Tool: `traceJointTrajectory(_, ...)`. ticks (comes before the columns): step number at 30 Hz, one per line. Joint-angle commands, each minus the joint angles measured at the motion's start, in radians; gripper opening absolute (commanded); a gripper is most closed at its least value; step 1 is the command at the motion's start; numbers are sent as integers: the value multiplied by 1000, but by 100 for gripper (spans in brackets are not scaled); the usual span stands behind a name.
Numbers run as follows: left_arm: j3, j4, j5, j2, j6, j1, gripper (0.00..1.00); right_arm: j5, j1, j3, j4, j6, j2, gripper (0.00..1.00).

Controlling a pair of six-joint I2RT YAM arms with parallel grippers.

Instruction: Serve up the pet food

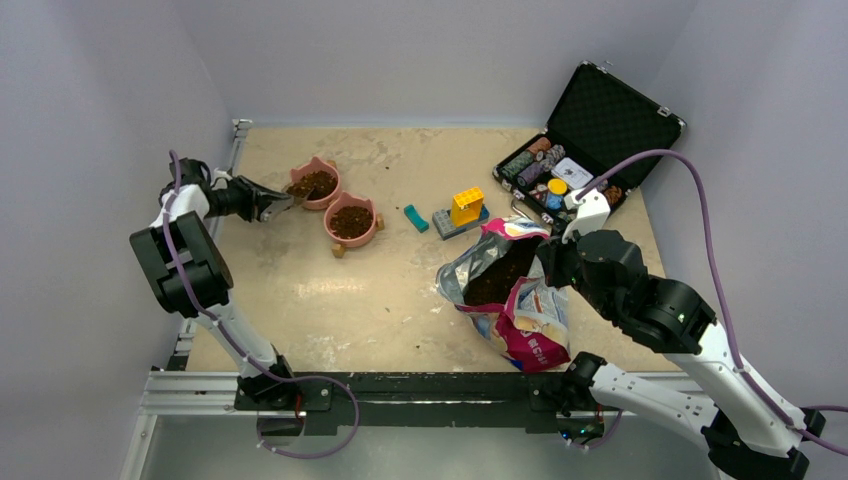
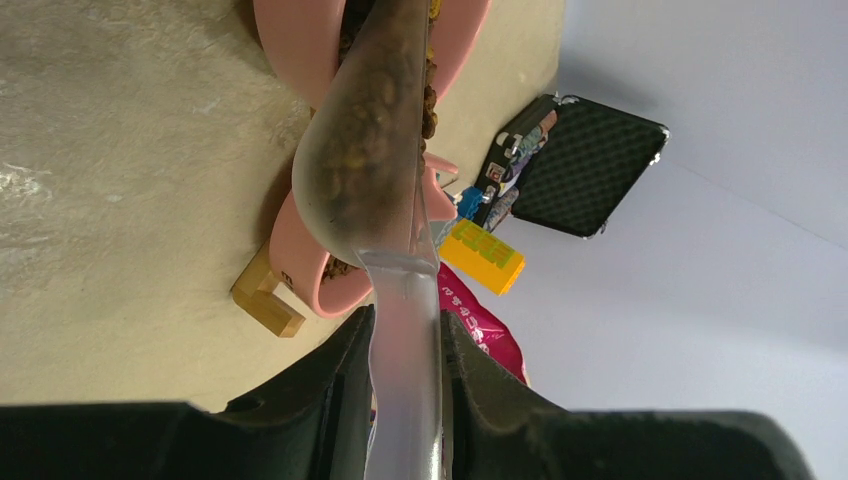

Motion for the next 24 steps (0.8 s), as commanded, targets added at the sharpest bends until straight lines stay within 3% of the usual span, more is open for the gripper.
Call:
traceJointTrajectory(1, 103, -147, -84, 12, 58, -37, 0, -4, 3, 4, 12, 14, -15, 0)
traceJointTrajectory(24, 387, -354, -325, 173, 13, -149, 0, 2, 2, 12, -7, 25, -31, 0)
